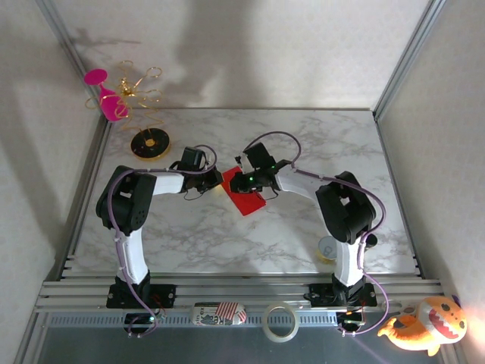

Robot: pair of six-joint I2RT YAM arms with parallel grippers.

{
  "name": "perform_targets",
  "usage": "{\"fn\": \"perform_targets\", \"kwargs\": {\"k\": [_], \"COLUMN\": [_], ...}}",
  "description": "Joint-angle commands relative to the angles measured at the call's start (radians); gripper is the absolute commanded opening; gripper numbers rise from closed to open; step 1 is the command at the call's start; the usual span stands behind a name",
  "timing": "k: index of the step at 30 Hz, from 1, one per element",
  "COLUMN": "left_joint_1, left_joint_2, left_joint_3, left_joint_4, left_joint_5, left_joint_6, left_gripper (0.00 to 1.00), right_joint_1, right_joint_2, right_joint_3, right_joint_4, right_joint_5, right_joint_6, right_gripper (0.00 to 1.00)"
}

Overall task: Fold a paper plane with a square sheet of paper (pick it up from the middle)
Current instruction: First fold in half a square sheet of paper at the center of the table.

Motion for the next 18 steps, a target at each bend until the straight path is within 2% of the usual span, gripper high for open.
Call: {"fn": "perform_targets", "kwargs": {"k": [1,8,18], "left_joint_1": [0.002,-0.004,-0.022], "left_joint_2": [0.022,0.014,-0.001], "left_joint_3": [0.021,0.059,0.053], "left_joint_4": [-0.035,-0.082,-0.031], "left_joint_5": [-0.026,-0.016,0.028], "left_joint_6": [-0.007,0.006,-0.018], "left_gripper": [0.06,0.07,0.11], "right_joint_1": [0.011,0.015,0.014], "right_joint_2": [0.048,0.101,0.125], "right_joint_3": [-0.013,-0.001,-0.011], "right_joint_4": [0.023,0.020,0.007], "right_joint_5": [-0.014,-0.005,-0.009], "right_joint_6": [0.065,0.053,0.036], "right_gripper": [0.08,0.07,0.07]}}
